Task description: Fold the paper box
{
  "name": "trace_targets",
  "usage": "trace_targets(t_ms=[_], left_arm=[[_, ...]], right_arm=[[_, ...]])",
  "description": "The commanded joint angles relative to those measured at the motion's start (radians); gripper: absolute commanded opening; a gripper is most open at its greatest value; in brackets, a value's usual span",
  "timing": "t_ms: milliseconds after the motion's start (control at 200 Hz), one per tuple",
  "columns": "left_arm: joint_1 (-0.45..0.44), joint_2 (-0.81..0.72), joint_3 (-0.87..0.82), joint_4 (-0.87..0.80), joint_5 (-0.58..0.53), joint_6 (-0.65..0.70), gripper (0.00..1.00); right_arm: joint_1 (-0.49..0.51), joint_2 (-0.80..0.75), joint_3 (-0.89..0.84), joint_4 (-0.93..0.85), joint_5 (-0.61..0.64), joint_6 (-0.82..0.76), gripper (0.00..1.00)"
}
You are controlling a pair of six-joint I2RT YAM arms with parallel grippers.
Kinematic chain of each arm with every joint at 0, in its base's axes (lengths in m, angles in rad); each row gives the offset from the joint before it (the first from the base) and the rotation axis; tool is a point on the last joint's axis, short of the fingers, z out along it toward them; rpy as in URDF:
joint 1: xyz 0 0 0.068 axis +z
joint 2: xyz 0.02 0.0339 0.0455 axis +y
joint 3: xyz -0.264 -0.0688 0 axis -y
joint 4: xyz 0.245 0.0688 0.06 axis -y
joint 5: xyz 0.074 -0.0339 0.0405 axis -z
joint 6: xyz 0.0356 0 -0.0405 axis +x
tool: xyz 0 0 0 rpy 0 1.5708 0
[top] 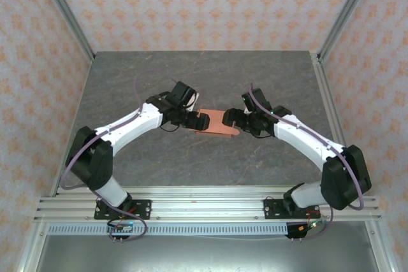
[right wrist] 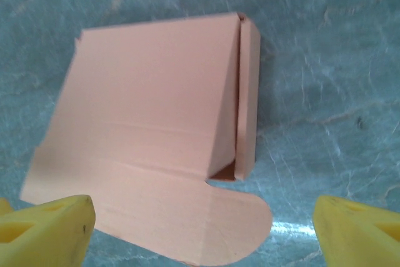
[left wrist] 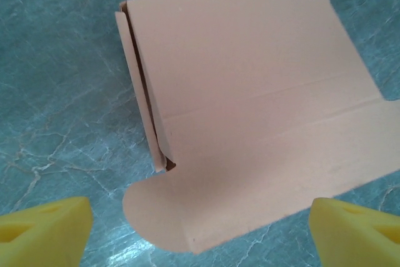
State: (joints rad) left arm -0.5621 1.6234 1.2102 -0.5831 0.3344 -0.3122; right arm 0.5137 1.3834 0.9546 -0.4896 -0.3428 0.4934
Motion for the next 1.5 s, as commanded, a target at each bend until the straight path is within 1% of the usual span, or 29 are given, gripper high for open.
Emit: trace_targets(t_ms=[0, 200, 340, 410, 530, 586, 691, 786, 886, 1081, 1326, 1496], left_arm=[[0.006, 0.024, 0.012, 0.017, 0.04, 0.007, 0.9], [0.005, 0.044, 0.0, 0.053, 0.093, -0.014, 0.91], [0.006, 0.045, -0.009, 0.055, 0.107, -0.015, 0.91], [0.005, 0.043, -0.012, 0.052, 0.102, -0.014, 0.9], [0.007, 0.043, -0.014, 0.038, 0.082, -0.007, 0.9], [0.006, 0.039, -0.016, 0.033, 0.079, -0.005, 0.89], [0.006, 0.025, -0.025, 0.027, 0.073, -0.003, 0.88], [0.007, 0.019, -0.028, 0.022, 0.071, -0.003, 0.84], [0.005, 0.022, -0.039, 0.023, 0.076, -0.008, 0.82], [0.006, 0.027, -0.054, 0.042, 0.102, -0.02, 0.8], [0.007, 0.041, -0.059, 0.064, 0.133, -0.039, 0.79], [0.006, 0.043, -0.061, 0.06, 0.133, -0.039, 0.79]], right_arm=[[0.003, 0.017, -0.023, 0.054, -0.052, 0.032, 0.9], [0.021, 0.055, -0.016, 0.072, -0.079, 0.022, 0.9], [0.041, 0.077, 0.012, 0.038, -0.052, -0.008, 0.89], [0.049, 0.085, 0.04, -0.011, 0.001, -0.03, 0.89], [0.055, 0.076, 0.077, -0.11, 0.14, -0.056, 0.91], [0.058, 0.064, 0.088, -0.136, 0.169, -0.063, 0.91], [0.071, 0.041, 0.098, -0.139, 0.149, -0.061, 0.91], [0.087, 0.04, 0.107, -0.129, 0.121, -0.05, 0.88], [0.094, 0.049, 0.101, -0.099, 0.086, -0.032, 0.86], [0.104, 0.081, 0.095, -0.067, 0.047, -0.019, 0.83], [0.106, 0.109, 0.082, -0.04, 0.017, -0.007, 0.83], [0.106, 0.119, 0.073, -0.051, 0.029, -0.005, 0.86]])
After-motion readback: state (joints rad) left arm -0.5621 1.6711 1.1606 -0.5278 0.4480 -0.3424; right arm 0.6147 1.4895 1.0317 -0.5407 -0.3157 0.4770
